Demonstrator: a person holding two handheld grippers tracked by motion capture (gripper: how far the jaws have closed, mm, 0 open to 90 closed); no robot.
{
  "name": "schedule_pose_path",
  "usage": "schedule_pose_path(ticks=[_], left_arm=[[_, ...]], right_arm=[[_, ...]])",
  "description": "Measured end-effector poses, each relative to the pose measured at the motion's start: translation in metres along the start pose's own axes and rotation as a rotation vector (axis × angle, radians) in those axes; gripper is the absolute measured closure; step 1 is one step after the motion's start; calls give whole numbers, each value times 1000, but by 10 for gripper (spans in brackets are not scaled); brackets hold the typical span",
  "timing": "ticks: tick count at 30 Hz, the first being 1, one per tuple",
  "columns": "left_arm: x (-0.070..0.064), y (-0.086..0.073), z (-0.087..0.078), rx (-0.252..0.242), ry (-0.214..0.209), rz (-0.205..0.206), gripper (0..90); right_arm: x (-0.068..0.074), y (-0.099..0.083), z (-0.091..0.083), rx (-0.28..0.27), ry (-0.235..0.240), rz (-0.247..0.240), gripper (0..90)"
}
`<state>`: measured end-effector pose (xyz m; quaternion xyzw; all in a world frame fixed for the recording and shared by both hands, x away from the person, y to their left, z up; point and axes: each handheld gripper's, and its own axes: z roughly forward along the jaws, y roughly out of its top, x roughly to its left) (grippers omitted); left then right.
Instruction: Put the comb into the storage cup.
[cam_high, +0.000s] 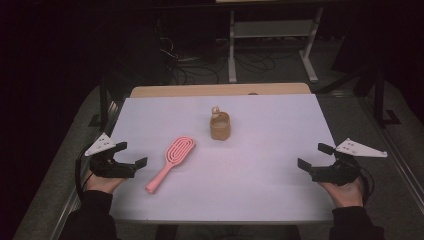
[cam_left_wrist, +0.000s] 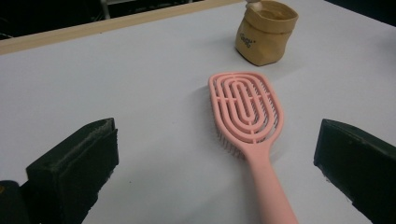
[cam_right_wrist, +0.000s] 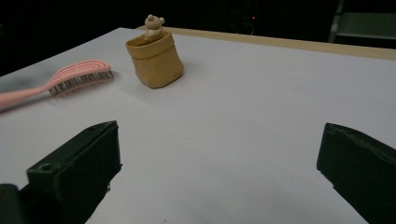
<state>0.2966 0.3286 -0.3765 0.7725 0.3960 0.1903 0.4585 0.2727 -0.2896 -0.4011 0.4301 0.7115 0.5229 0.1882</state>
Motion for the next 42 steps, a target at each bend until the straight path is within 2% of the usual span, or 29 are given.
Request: schedule_pose_path(ticks=[13, 17, 24, 32, 42], left_arm=[[-8, 7, 14, 44, -25, 28, 0], [-11, 8, 22, 86, -43, 46, 0], [-15, 9, 30, 128, -58, 64, 0], [-19, 8, 38, 160, -71, 70, 0], [-27, 6, 49, 209, -108, 74, 0]], right_arm=[[0, 0, 0, 4, 2, -4, 0], [0, 0, 1, 10, 3, -5, 0], [0, 0, 1, 10, 10, -7, 0], [0, -1, 1, 14, 14, -7, 0], [0, -1, 2, 20, 21, -3, 0]])
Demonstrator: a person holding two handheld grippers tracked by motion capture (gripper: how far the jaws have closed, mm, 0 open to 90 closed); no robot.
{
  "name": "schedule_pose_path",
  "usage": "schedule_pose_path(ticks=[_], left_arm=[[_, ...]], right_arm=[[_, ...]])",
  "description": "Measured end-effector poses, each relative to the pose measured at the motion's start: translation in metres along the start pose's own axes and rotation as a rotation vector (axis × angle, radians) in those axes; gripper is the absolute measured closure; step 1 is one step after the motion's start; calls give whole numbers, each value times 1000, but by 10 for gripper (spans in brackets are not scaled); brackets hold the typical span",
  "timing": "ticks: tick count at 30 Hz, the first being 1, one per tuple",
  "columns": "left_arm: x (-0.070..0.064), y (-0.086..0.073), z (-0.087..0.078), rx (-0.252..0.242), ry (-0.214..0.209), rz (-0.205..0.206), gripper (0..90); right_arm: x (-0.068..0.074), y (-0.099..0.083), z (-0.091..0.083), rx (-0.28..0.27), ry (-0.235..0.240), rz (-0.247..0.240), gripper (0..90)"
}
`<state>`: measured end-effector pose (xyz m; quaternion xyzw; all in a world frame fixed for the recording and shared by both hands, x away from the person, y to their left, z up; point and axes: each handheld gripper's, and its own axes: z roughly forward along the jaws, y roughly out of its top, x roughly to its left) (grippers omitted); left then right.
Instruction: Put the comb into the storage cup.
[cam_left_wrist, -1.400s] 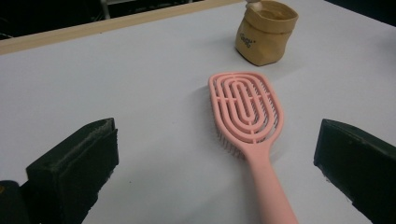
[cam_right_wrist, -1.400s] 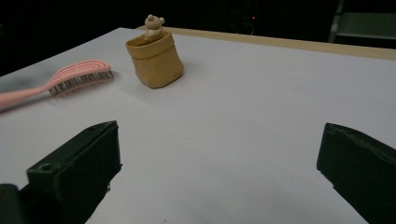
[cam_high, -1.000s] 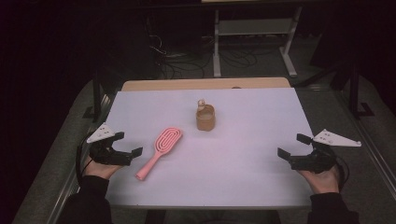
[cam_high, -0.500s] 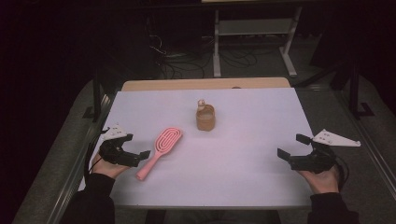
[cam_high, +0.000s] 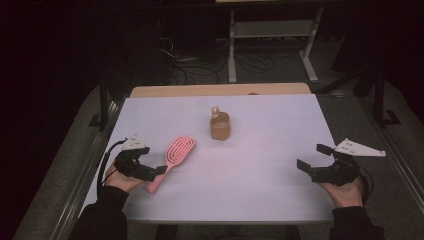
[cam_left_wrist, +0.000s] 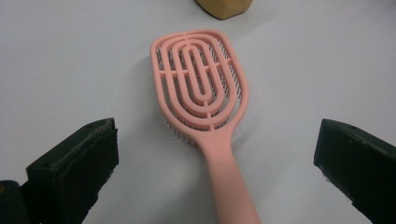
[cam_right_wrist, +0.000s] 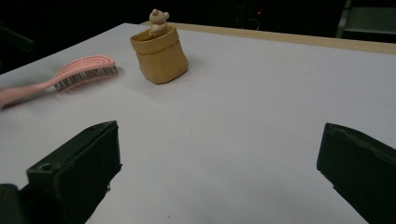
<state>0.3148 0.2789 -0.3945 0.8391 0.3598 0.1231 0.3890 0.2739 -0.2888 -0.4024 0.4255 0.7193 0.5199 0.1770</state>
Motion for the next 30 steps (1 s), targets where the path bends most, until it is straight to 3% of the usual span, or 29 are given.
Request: schedule_pose_path(ticks=[18, 30], left_arm=[[-7, -1, 20, 89, -17, 11, 0], [-8, 0, 31, 138, -29, -6, 0]], right_arm=[[0, 0, 1, 8, 2, -3, 0], [-2, -1, 3, 17, 3, 0, 0]])
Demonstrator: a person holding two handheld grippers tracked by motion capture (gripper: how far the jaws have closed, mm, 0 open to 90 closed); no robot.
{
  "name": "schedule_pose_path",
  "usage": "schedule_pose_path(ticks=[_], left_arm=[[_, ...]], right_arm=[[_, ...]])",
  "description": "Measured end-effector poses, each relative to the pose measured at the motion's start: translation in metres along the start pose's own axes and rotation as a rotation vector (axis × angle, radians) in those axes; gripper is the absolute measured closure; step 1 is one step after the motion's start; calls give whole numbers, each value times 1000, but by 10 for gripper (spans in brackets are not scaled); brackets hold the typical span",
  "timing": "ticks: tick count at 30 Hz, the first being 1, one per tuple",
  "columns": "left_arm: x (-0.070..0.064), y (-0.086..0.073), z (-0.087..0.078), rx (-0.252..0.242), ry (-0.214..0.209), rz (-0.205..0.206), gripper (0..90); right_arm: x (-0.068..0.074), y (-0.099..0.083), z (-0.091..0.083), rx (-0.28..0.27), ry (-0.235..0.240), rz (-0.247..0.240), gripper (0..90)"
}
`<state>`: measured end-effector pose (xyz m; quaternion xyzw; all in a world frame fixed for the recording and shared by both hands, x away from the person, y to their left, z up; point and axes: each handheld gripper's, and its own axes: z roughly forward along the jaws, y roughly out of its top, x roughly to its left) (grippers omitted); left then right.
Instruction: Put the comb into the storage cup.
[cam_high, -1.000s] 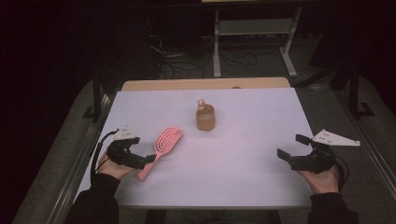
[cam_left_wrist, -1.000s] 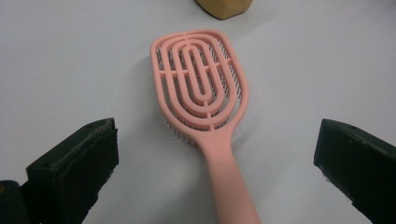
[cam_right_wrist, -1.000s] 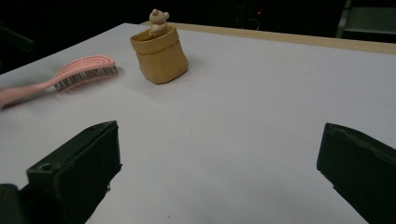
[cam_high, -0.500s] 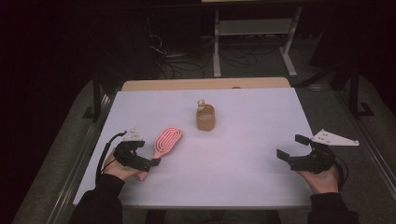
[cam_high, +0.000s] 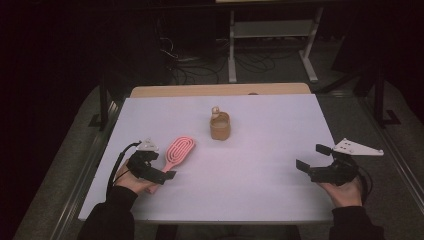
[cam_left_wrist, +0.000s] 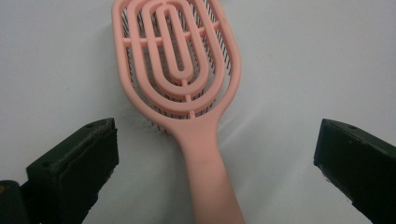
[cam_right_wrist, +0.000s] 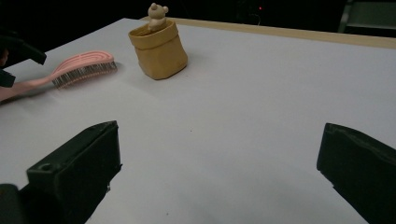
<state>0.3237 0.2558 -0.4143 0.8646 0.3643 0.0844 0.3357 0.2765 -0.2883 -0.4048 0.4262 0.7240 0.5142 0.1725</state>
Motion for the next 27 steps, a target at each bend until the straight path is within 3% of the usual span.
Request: schedule_pose_path(ticks=[9, 19, 27], left_arm=[[2, 0, 6, 36, -5, -17, 11], [3, -2, 11, 66, -5, -40, 141], [3, -2, 14, 85, 7, -51, 180]], right_arm=[[-1, -1, 1, 8, -2, 4, 0], [-1, -1, 1, 16, -5, 1, 0], [-1, -1, 2, 18, -4, 0, 0]])
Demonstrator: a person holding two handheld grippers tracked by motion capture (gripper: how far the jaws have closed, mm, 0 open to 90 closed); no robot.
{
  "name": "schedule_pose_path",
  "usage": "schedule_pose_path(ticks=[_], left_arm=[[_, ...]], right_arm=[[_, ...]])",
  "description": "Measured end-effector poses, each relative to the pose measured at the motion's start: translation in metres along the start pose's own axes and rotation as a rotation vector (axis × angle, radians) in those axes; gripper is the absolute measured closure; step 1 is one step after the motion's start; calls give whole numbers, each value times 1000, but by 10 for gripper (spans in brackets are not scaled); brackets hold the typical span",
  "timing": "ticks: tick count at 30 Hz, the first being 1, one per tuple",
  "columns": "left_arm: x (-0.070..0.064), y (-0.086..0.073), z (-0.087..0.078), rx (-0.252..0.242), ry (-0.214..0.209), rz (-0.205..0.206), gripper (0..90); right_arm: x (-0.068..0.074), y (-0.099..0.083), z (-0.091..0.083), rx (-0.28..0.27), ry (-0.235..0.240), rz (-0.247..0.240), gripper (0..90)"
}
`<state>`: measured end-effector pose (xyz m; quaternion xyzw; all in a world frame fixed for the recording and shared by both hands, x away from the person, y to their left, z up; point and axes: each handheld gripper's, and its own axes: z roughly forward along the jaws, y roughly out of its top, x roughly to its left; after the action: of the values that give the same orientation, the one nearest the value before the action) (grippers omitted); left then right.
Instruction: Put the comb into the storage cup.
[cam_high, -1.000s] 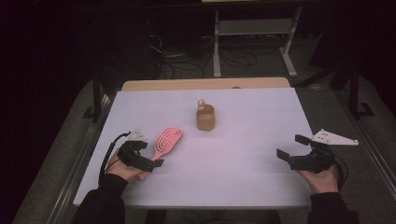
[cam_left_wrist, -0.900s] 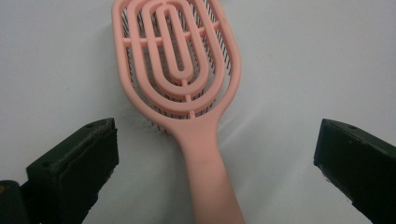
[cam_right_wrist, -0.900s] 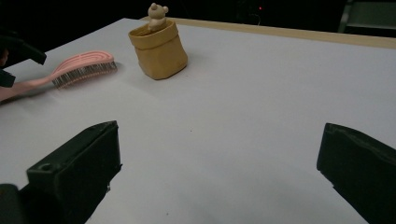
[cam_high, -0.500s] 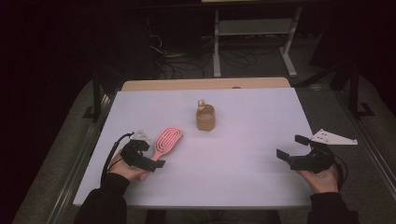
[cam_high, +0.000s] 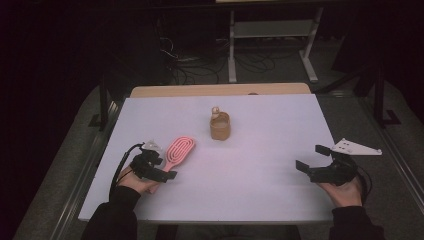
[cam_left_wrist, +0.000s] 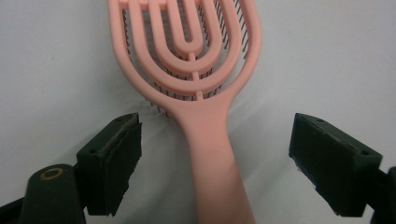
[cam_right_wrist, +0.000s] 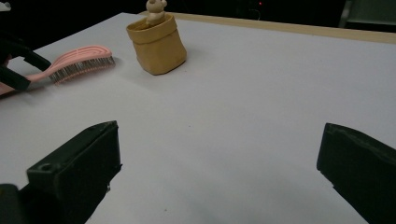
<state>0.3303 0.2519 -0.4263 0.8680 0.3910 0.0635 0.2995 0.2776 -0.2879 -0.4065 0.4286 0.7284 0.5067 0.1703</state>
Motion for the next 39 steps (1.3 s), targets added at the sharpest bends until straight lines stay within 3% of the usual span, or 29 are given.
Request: schedule_pose_path(ticks=[12, 16, 18, 24, 32, 35, 39], left_arm=[[0, 1, 3, 25, -9, 8, 302], [0, 1, 4, 38, -10, 10, 385], [-1, 2, 6, 52, 21, 11, 436], [-2, 6, 5, 62, 40, 22, 529], [-2, 6, 5, 78, 53, 36, 610], [-1, 6, 4, 86, 59, 54, 692], [-2, 6, 4, 95, 61, 77, 700]], right_arm=[[0, 0, 0, 3, 2, -2, 0], [0, 0, 0, 4, 3, -2, 0], [0, 0, 0, 5, 3, -1, 0], [0, 0, 1, 9, 0, -8, 0], [0, 0, 0, 8, 0, -7, 0], [0, 0, 1, 9, -1, -9, 0], [0, 0, 1, 9, -1, -9, 0]])
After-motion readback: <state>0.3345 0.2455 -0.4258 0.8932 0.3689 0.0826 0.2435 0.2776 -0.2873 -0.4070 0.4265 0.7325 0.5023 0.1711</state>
